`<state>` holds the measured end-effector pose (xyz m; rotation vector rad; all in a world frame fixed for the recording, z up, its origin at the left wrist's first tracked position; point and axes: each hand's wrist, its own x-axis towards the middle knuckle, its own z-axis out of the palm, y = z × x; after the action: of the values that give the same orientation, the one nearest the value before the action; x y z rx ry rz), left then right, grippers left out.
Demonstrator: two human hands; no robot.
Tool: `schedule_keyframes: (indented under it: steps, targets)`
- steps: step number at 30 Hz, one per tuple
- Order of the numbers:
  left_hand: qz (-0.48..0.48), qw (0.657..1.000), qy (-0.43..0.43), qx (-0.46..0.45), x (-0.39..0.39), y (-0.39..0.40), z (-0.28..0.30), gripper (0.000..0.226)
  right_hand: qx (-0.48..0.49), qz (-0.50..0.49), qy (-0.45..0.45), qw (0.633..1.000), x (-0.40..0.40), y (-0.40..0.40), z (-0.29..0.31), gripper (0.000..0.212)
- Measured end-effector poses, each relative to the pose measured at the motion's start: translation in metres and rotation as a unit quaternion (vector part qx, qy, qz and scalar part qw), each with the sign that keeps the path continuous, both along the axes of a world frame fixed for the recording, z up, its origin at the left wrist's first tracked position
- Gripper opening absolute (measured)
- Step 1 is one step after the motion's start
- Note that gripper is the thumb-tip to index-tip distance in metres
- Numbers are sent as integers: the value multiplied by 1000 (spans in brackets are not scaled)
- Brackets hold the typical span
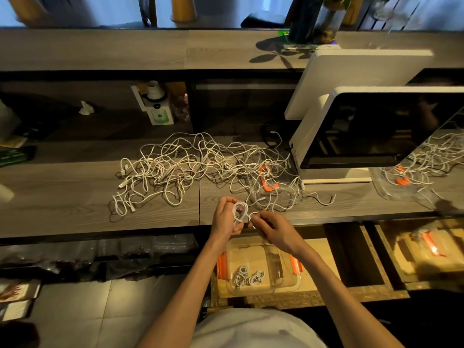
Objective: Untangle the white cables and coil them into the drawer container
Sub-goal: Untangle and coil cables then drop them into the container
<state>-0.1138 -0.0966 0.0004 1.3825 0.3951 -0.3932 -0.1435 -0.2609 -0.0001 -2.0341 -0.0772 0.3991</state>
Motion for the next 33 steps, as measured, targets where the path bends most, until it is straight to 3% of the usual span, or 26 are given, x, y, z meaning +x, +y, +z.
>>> schedule_keyframes:
  steps: [6,13,16,22,24,30,33]
  targets:
    - [-27,997,-3,-72,3,6,0,25,-83,11,-50,995,-7,-4,6,25]
    - [-44,992,21,-117,8,20,-2,65,-58,57,-55,995,-13,-9,15,23]
    - [-46,992,24,-117,9,23,-2,59,-58,27,-62,996,-13,-13,10,23]
    - [-33,977,59,-204,16,34,-1,47,-70,14,-89,994,-18,-13,13,24]
    - [-37,983,40,-176,16,34,-1,45,-80,23,-92,992,-18,-12,18,24]
    - [-75,994,-71,27,9,25,6,40,-118,156,-153,969,-4,1,52,23]
    - [-99,988,-81,91,4,17,16,52,-116,199,-179,957,12,4,68,20]
